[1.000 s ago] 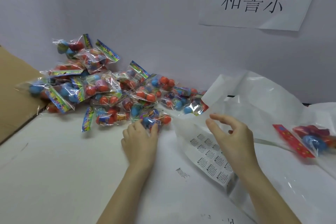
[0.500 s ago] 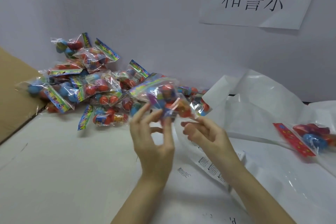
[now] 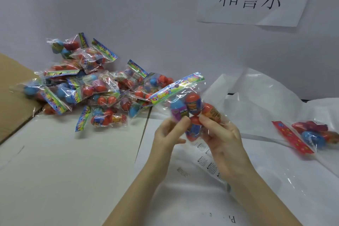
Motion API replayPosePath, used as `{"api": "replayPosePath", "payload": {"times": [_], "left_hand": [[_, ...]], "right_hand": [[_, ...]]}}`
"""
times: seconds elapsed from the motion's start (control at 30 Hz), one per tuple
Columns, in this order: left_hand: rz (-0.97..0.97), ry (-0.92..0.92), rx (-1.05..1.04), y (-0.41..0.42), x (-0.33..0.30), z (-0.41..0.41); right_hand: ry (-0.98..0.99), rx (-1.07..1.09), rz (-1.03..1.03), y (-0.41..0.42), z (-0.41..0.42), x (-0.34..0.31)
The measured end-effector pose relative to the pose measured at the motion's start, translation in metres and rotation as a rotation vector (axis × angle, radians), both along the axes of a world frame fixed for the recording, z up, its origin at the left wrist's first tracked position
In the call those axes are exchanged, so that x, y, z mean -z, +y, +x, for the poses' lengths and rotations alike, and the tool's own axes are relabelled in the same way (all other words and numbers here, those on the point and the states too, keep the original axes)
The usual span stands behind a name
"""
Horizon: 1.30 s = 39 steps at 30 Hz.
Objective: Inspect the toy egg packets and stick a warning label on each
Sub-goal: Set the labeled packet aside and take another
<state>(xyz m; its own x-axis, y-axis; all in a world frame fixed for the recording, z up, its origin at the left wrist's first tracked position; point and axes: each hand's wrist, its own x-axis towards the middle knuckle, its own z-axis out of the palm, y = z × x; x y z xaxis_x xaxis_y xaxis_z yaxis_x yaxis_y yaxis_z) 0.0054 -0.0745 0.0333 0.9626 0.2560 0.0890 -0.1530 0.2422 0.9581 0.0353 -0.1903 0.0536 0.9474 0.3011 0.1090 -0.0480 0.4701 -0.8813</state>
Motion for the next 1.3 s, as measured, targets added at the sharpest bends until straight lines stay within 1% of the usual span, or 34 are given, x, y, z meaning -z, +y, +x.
{"api": "replayPosePath", "payload": {"times": [0.07, 0.17, 0.23, 0.3, 0.4, 0.5, 0.63, 0.67, 0.7, 0.77, 0.8, 0.83, 0.87, 0.93, 0.97, 1.03, 1.07, 1.1, 1.17, 1.2, 1.23, 1.3], "left_hand": [[-0.013, -0.028, 0.005, -0.003, -0.002, -0.003], [-0.061, -0.049, -0.066, 0.004, -0.004, -0.003], [0.025, -0.047, -0.077, 0.010, -0.006, -0.002], [0.102, -0.033, -0.025, 0.011, -0.007, -0.004], [0.222, -0.040, 0.077, 0.011, -0.007, -0.007], [0.342, -0.070, 0.109, 0.014, -0.003, -0.007], [0.271, -0.041, 0.125, 0.008, -0.002, -0.006], [0.260, -0.045, 0.088, 0.005, -0.002, -0.006], [0.269, -0.040, 0.001, 0.001, 0.000, -0.005], [0.339, -0.042, -0.294, -0.004, 0.004, -0.005], [0.359, -0.075, -0.392, -0.007, 0.003, -0.006], [0.360, -0.109, -0.398, -0.009, 0.002, -0.008], [0.336, -0.139, -0.322, -0.011, 0.002, -0.011], [0.262, -0.164, -0.097, -0.015, 0.000, -0.012], [0.209, -0.165, -0.035, -0.014, -0.001, -0.011], [0.043, -0.156, -0.025, -0.005, -0.004, -0.008], [-0.060, -0.144, -0.032, 0.000, -0.007, -0.007], [-0.153, -0.124, -0.027, 0.006, -0.010, -0.007], [-0.240, -0.097, 0.018, 0.012, -0.014, -0.007], [-0.252, -0.093, 0.040, 0.014, -0.015, -0.007], [-0.256, -0.094, 0.057, 0.015, -0.015, -0.007], [-0.231, -0.089, 0.072, 0.017, -0.016, -0.007]], "right_hand": [[0.001, -0.046, -0.089, 0.000, -0.001, 0.002], [0.018, -0.107, -0.283, -0.009, 0.004, -0.001], [-0.019, -0.109, -0.378, -0.015, 0.007, -0.004], [-0.093, -0.059, -0.441, -0.015, 0.007, -0.005], [-0.142, -0.039, -0.454, -0.010, 0.003, -0.005], [-0.160, 0.016, -0.407, -0.011, 0.002, -0.005], [-0.176, 0.107, -0.393, -0.012, 0.001, -0.007], [-0.174, 0.136, -0.390, -0.010, 0.000, -0.007], [-0.170, 0.182, -0.389, -0.008, -0.001, -0.008], [-0.182, 0.328, -0.424, -0.005, -0.002, -0.007], [-0.195, 0.389, -0.457, -0.005, -0.002, -0.007], [-0.203, 0.412, -0.482, -0.004, -0.003, -0.007], [-0.213, 0.390, -0.488, -0.003, -0.004, -0.006], [-0.271, 0.233, -0.479, -0.001, -0.007, -0.005], [-0.293, 0.140, -0.449, -0.001, -0.007, -0.004], [-0.273, 0.008, -0.305, -0.002, -0.008, -0.007], [-0.276, 0.018, -0.253, -0.004, -0.008, -0.009], [-0.311, 0.092, -0.247, -0.006, -0.007, -0.010], [-0.401, 0.303, -0.401, -0.010, -0.003, -0.010], [-0.398, 0.335, -0.496, -0.011, -0.002, -0.010], [-0.362, 0.288, -0.553, -0.011, -0.001, -0.010], [-0.225, 0.060, -0.487, -0.010, 0.000, -0.010]]}}
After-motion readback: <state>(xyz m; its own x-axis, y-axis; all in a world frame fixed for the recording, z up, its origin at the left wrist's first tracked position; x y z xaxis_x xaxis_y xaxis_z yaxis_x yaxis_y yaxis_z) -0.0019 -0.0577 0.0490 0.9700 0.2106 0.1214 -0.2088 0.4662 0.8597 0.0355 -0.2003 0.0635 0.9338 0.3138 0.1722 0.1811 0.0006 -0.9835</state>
